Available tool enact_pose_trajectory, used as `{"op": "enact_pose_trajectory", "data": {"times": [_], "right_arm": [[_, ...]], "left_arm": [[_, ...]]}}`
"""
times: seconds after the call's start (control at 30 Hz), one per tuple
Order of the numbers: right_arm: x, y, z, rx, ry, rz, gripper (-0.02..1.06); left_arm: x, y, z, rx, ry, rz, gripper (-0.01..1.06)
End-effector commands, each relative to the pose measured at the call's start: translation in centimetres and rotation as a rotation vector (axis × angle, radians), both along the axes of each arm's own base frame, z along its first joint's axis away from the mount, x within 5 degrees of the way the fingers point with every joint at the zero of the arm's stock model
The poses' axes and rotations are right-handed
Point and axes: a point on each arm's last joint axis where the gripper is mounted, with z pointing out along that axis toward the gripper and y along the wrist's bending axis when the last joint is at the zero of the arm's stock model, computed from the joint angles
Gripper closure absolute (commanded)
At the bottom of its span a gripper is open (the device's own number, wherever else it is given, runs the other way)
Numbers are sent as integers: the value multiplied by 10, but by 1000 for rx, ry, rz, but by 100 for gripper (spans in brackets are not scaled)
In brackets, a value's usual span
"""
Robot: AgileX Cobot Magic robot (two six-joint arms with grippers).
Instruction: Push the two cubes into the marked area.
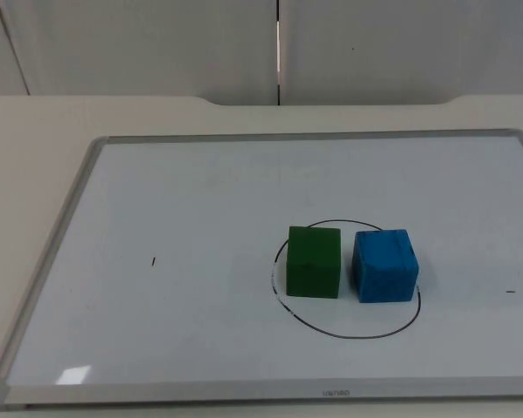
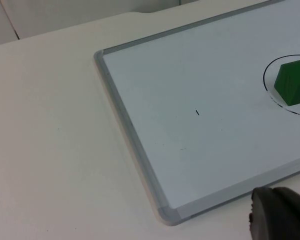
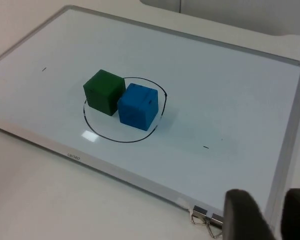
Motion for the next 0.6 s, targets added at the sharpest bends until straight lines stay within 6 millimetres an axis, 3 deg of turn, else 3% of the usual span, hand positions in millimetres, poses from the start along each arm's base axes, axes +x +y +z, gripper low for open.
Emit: {"op": "enact_pose_trajectory", "data": {"times": [0.0,0.07,0.1,0.17,0.4,0.47,0.53,0.57], "right_arm": [[1,0,-3,-7,5,-6,49],[1,0,-3,-7,5,-6,46],[1,0,-3,-7,5,-6,34],[1,0,-3,-7,5,-6,26],[1,0,-3,-7,5,-6,26],[1,0,-3,-7,5,-6,26],[1,0,-3,-7,5,-6,26],[1,0,-3,-7,5,-6,26]], "left_arm": [[1,0,-1,-2,-9,7,105],[1,0,-1,-2,-9,7,105],[1,0,-1,-2,-9,7,105],[1,0,-1,-2,-9,7,105],[1,0,-1,-2,-9,7,104],[1,0,-1,-1,-9,6,96],[1,0,-1,-1,-9,6,79],[1,0,-1,-1,-9,6,79]]}}
